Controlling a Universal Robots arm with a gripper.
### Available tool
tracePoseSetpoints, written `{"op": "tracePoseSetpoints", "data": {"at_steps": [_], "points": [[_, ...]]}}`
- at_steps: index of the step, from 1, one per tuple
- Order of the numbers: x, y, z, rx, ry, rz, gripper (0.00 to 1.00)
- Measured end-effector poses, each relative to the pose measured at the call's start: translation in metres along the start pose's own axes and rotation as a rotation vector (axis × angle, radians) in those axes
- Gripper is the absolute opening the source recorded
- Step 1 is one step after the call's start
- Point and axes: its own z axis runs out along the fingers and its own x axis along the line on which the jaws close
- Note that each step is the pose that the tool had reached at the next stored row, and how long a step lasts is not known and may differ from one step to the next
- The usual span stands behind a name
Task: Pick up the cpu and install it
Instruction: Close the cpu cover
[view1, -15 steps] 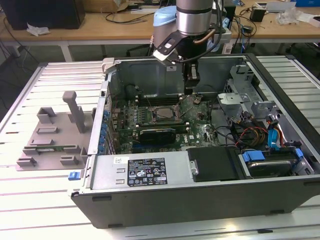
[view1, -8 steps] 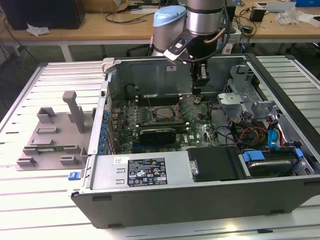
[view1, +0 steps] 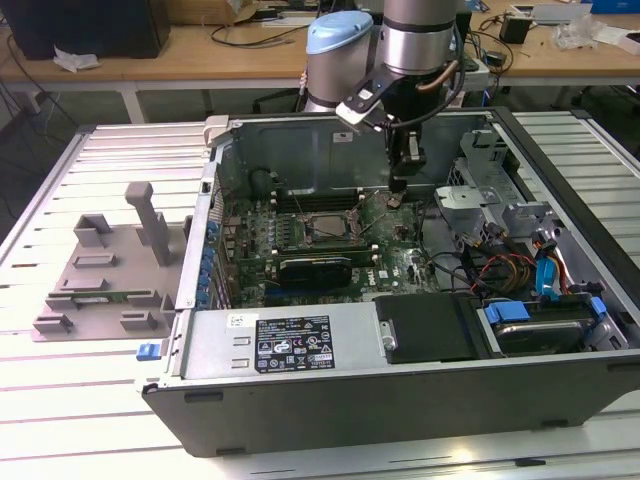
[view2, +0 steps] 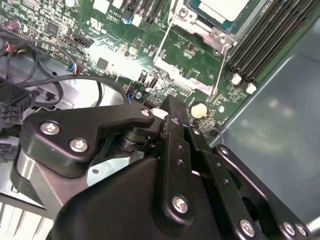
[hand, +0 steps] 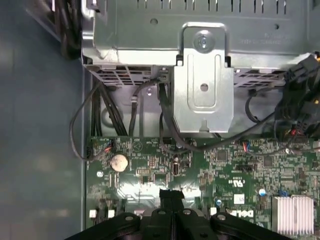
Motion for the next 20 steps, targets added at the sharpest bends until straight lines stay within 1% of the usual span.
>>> {"op": "tracePoseSetpoints", "data": {"at_steps": [6,7,9,11,13,14,15,16,17,18,19,20], "points": [[0.0004,0.0056,0.0129,0.0040,0.0001,0.002,0.11],[0.0005,0.0065,0.0172,0.0047,-0.0001,0.003,0.11],[0.0008,0.0064,0.0231,0.0051,-0.0002,0.004,0.11],[0.0008,0.0064,0.0237,0.0053,-0.0032,0.003,0.11],[0.0008,0.0064,0.0238,0.0053,-0.0086,0.003,0.11],[0.0008,0.0063,0.0239,0.0132,-0.0087,0.003,0.11],[0.0008,0.0064,0.0243,0.0279,-0.0079,0.002,0.11],[0.0008,0.0064,0.0243,0.0303,-0.0078,0.002,0.11],[0.0008,0.0064,0.0242,0.0305,-0.0079,0.002,0.11],[0.0008,0.0063,0.0243,0.0306,-0.0034,0.002,0.11],[0.0008,0.0056,0.0243,0.0304,0.0114,0.002,0.11],[0.0009,0.0048,0.0243,0.0302,0.0339,0.003,0.11]]}}
